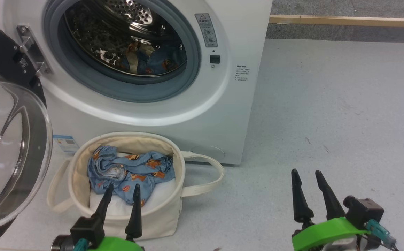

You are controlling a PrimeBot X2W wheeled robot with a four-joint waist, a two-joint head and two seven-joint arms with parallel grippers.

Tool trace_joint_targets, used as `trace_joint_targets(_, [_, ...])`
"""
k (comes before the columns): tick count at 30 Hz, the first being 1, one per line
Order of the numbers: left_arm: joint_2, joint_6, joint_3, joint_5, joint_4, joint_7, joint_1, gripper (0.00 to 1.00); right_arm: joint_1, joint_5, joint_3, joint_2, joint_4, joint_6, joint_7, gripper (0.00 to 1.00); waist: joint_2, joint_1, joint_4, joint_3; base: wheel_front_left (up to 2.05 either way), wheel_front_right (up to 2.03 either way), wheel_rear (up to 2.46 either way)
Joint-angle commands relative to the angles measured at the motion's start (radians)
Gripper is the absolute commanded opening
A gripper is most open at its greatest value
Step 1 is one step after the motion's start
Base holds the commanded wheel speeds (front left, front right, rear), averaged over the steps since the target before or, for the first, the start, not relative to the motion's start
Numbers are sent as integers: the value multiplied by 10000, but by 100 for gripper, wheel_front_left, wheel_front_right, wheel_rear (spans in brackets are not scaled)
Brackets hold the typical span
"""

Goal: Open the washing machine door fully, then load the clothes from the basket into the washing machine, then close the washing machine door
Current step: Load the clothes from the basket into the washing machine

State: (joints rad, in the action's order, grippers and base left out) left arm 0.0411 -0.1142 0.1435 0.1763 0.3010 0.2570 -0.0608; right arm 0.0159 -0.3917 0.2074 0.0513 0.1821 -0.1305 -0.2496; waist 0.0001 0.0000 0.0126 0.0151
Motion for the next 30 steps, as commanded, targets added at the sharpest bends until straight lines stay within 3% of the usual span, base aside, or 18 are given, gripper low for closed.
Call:
trace_joint_targets(1, [92,-29,-263,-31,-386,47,-410,100,271,15,169,-11,-300,-2,-122,100,-1,0,-2,-8,0,0,0])
trace_joint_targets(30, [91,-112,9,121,-556,47,-354,100,277,80,164,-11,-334,-2,-122,100,-1,0,-171,97,0,0,0])
